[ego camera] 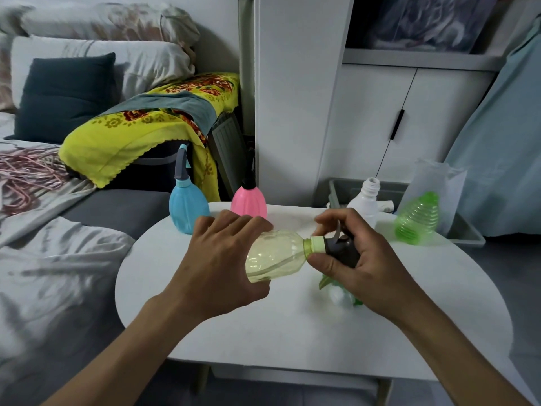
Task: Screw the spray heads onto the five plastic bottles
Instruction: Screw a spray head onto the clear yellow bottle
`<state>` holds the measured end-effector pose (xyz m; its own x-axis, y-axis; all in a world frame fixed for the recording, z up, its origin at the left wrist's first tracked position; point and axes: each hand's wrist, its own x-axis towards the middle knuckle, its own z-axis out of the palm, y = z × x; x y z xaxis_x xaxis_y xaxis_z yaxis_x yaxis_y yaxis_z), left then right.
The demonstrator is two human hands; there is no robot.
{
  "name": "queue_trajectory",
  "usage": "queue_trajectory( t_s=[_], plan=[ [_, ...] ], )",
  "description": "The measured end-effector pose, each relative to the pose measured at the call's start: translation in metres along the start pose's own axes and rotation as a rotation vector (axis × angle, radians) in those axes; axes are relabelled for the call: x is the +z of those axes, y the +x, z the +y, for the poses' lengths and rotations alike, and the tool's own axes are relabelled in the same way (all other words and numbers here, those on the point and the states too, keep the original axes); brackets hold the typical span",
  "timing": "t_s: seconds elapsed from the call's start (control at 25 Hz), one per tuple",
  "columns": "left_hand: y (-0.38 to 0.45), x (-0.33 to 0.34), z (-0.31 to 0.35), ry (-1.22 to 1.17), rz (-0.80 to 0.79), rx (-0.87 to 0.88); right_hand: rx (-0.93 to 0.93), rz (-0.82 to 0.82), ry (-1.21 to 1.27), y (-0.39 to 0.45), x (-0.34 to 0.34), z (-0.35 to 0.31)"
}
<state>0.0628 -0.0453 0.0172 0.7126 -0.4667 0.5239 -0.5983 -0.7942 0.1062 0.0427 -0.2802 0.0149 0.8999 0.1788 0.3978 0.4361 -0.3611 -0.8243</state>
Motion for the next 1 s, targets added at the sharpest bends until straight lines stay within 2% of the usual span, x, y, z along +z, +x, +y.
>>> queue_trajectory(
  t_s=[0.24, 0.4, 0.56, 1.0],
  plan=[
    [0.0, 0.0, 0.003, 0.033, 0.014, 0.019, 0.048, 0.018, -0.021, 0.003, -0.001, -0.001],
    [0.001, -0.001, 0.004, 0.046, 0.022, -0.001, 0.013, -0.003, -0.018, 0.003, -0.002, -0.002],
    [0.003, 0.001, 0.009, 0.094, 0.054, 0.033, 0.067, 0.046, -0.045, 0.002, -0.004, -0.003],
    [0.003, 0.004, 0.008, 0.092, 0.063, 0.03, 0.074, -0.005, 0.02, 0.002, -0.007, -0.003]
  ],
)
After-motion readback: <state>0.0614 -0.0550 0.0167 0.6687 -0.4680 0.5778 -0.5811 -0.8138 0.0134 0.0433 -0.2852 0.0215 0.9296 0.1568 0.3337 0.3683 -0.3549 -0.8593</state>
